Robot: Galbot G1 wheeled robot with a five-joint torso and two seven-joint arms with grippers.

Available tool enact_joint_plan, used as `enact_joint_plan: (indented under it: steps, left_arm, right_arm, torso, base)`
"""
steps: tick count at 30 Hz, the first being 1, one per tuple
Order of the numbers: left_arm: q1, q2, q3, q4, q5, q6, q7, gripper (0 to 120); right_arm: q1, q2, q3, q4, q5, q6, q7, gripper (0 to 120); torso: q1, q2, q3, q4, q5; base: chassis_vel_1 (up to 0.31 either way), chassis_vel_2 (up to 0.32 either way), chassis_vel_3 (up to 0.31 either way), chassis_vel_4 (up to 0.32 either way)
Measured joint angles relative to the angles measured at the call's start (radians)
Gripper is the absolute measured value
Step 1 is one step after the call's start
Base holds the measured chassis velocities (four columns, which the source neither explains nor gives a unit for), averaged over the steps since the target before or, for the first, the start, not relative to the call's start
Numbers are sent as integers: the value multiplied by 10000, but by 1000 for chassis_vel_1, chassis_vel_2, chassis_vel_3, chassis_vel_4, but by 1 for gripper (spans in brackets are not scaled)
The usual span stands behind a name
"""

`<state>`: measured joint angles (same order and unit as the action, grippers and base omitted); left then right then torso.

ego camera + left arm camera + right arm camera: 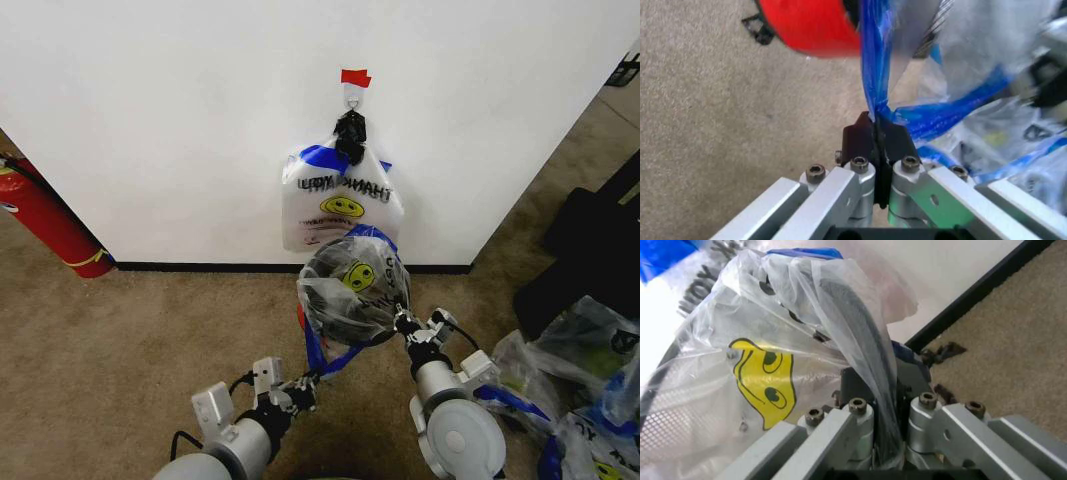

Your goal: Pick up the garbage bag from the wall and place it over the trash bin.

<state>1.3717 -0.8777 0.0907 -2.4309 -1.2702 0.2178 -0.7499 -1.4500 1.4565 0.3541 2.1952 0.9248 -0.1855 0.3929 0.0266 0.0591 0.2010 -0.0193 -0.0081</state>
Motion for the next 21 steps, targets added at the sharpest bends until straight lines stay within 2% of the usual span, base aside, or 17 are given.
enact_joint_plan:
  steps: [10,15,21]
  left_arm:
    - [-1140,-279,745,1348,430,104,219,0]
    - [-2087,-419,1319,2467,819,82,297,0]
    - [-2889,-728,1705,3133,837,74,250,0]
  right_arm:
    - [-231,59,-81,459,259,-99,47,0]
    - [-325,-6,-199,864,420,-199,135,0]
    - [-441,-52,-255,976,489,-285,176,0]
  torso:
    - [0,0,0,-1,1]
    - [1,0,0,0,1]
    - [1,0,0,-1,2]
  base:
    - [0,0,0,0]
    - [0,0,0,0]
    - [0,0,0,0]
